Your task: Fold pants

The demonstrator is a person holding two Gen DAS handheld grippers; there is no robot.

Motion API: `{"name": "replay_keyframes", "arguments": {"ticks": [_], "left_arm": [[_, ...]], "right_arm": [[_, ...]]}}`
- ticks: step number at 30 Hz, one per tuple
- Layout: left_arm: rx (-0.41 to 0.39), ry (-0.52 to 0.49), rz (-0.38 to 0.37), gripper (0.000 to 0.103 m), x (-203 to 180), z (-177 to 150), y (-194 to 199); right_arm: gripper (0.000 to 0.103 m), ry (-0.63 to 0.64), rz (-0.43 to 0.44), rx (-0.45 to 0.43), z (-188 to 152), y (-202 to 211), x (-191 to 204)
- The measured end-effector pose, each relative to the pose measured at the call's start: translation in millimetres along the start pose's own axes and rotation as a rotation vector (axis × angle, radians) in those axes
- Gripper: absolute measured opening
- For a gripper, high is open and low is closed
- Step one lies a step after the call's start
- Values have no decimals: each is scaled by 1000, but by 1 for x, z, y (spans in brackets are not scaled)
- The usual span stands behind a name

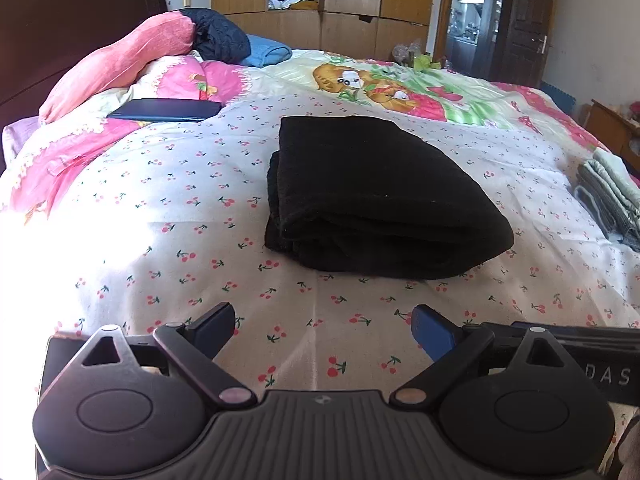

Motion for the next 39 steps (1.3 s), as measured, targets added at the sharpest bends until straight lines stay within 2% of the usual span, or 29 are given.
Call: {"name": "replay_keyframes", "arguments": {"ticks": [4,6,8,9,11,15,16,19,21,25,27,29,30,31,32,34,35,37,39], "left_arm": [[-15,-12,-3,103,7,19,-9],[-18,-19,-11,103,13,33,-19],[-20,-11,-26,103,21,48,-32],[-23,-5,-39,103,27,57,-39],[-27,6,-49,103,39,73,-56],[2,-19,-60,103,57,95,-102],[25,-20,-77,103,60,96,-116],[68,33,-192,103,69,95,-146],[57,65,-250,103,72,94,-152],[47,73,-329,103,63,98,-172],[70,70,-356,103,57,101,-184],[87,68,-353,103,56,102,-193],[90,88,-359,103,58,102,-194],[92,102,-366,103,60,102,-194],[93,107,-373,103,61,102,-191],[78,112,-376,103,62,101,-181],[66,104,-373,99,61,101,-175],[45,83,-358,87,61,103,-164],[30,98,-356,72,69,105,-154]], "right_arm": [[46,10,6,-29,25,-3,-3],[47,-8,27,-44,45,-8,-8],[51,-46,44,-59,69,-18,-17],[52,-64,55,-64,83,-25,-22],[62,-84,78,-68,108,-41,-30],[66,-81,73,-37,144,-85,-39],[70,-83,72,-24,148,-95,-42],[70,-84,68,27,154,-117,-55],[70,-139,124,68,150,-122,-69],[74,-233,251,121,144,-143,-70],[75,-200,259,139,145,-158,-60],[76,-213,264,153,147,-169,-57],[74,-236,284,160,149,-169,-57],[63,-252,297,166,150,-167,-56],[48,-274,305,175,149,-163,-56],[39,-328,365,179,143,-149,-53],[34,-308,369,174,142,-144,-48],[30,-288,345,164,142,-138,-39],[28,-284,363,162,147,-132,-28]]}}
Point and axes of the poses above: each gripper's, at about its wrist camera, not at the fingertips, and y roughly against the way its jaws point, x to its left, z to its top, the point moved 4 cm from there along -y, roughly the way its jaws point, and after that the axes turned 7 degrees about -y, right-handed, at the moved point
